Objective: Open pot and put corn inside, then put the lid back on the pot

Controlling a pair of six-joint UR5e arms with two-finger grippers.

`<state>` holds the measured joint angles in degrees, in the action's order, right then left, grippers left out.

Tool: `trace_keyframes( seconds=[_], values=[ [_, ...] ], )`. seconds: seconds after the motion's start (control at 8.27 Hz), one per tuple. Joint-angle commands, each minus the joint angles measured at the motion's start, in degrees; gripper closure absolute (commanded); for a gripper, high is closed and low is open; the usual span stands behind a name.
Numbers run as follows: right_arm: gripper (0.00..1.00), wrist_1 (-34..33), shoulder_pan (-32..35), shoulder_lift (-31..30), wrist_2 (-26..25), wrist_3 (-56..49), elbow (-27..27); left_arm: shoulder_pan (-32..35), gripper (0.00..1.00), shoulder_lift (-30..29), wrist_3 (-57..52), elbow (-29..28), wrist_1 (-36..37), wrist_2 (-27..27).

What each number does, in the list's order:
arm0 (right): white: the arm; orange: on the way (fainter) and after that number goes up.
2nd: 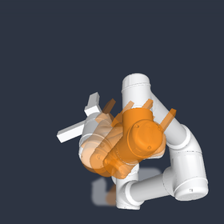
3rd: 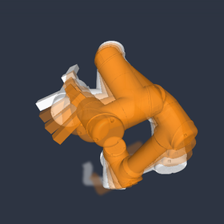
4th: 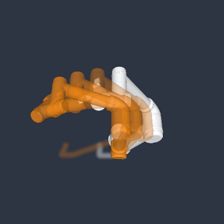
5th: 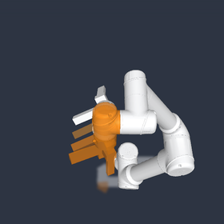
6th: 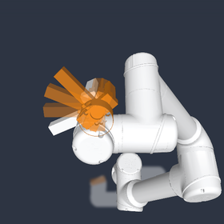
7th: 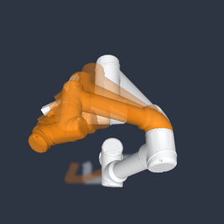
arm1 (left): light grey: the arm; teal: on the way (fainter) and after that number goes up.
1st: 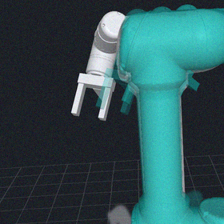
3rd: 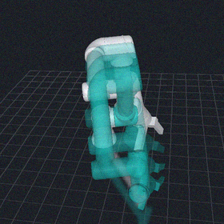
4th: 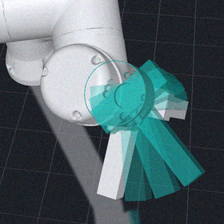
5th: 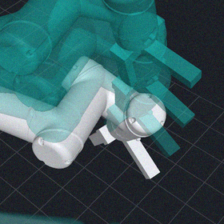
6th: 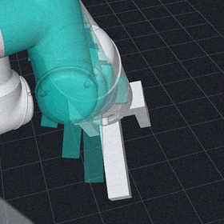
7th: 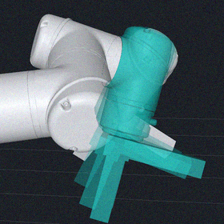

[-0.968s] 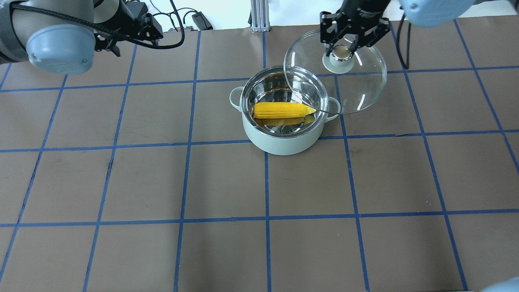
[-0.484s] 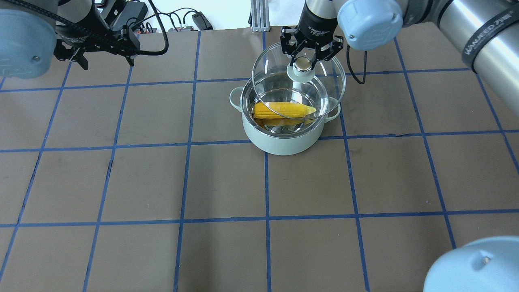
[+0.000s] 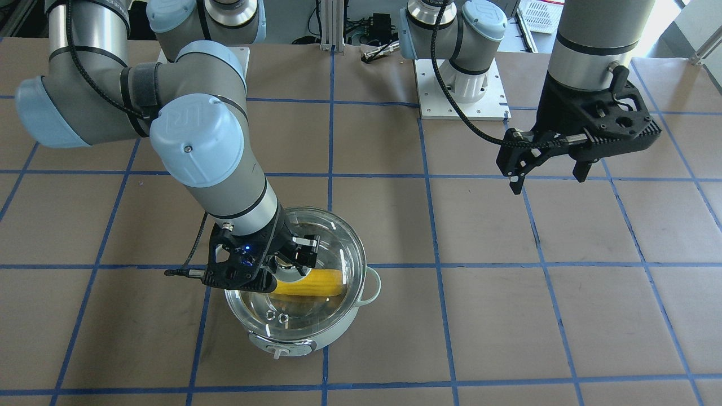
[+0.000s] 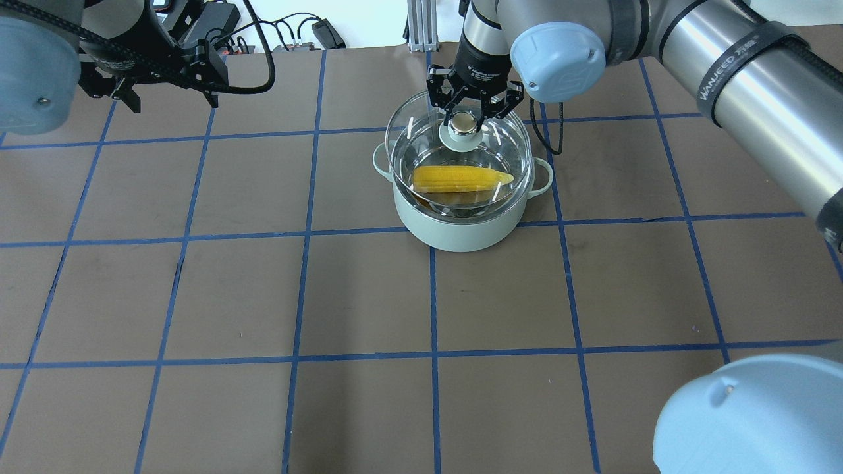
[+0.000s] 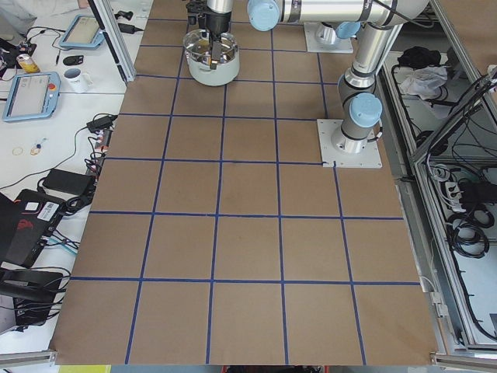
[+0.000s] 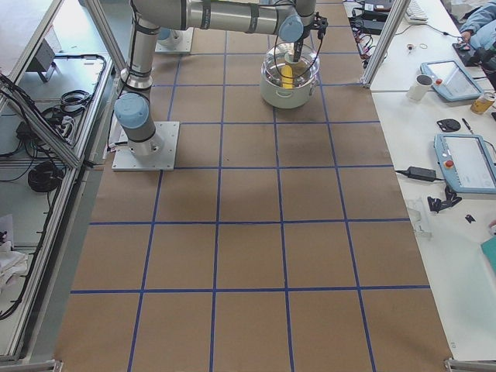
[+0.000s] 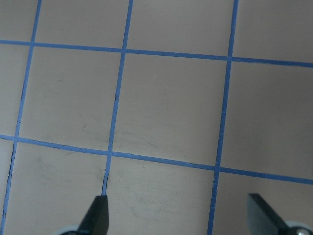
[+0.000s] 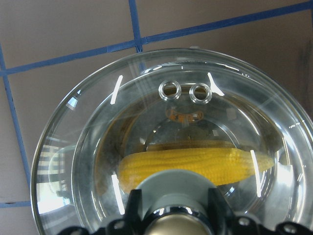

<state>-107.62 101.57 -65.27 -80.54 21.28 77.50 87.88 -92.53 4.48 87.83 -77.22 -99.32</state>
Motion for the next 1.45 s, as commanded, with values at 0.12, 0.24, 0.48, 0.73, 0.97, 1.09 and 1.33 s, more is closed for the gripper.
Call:
trace_keyframes(
  seconds=[0.12, 0.24, 0.48, 0.73, 0.97, 1.09, 1.33],
  values=[
    [0.85, 0.5, 0.2, 0.4, -0.4, -0.2, 0.4, 1.8, 0.00, -0.2, 0.0, 0.8, -8.8, 0.3],
    [0.85, 0.5, 0.2, 0.5, -0.6, -0.1, 0.5, 1.7, 0.00, -0.5, -0.2, 0.9, -8.7, 0.2],
    [0.85, 0.8, 0.2, 0.5, -0.6, -0.2, 0.6, 1.6, 0.00, -1.1, -0.5, 0.9, -8.6, 5.7],
    [0.83, 0.8, 0.2, 0.5, -0.5, -0.1, 0.7, 1.7, 0.00, -1.0, -5.5, 0.9, -8.6, 14.7],
    [0.76, 0.9, 0.2, 0.6, -0.1, 0.2, 0.8, 1.7, 0.00, -0.8, -7.6, 1.0, -8.9, 14.3],
    [0.73, 0.9, 0.2, 0.5, -0.4, 0.2, 1.2, 1.6, 0.00, -0.8, -7.7, 1.0, -9.1, 14.2],
    [0.73, 0.9, 0.2, 0.4, -0.7, -0.1, 1.6, 1.6, 0.00, -1.1, -7.6, 1.6, -9.3, 14.1]
  ],
)
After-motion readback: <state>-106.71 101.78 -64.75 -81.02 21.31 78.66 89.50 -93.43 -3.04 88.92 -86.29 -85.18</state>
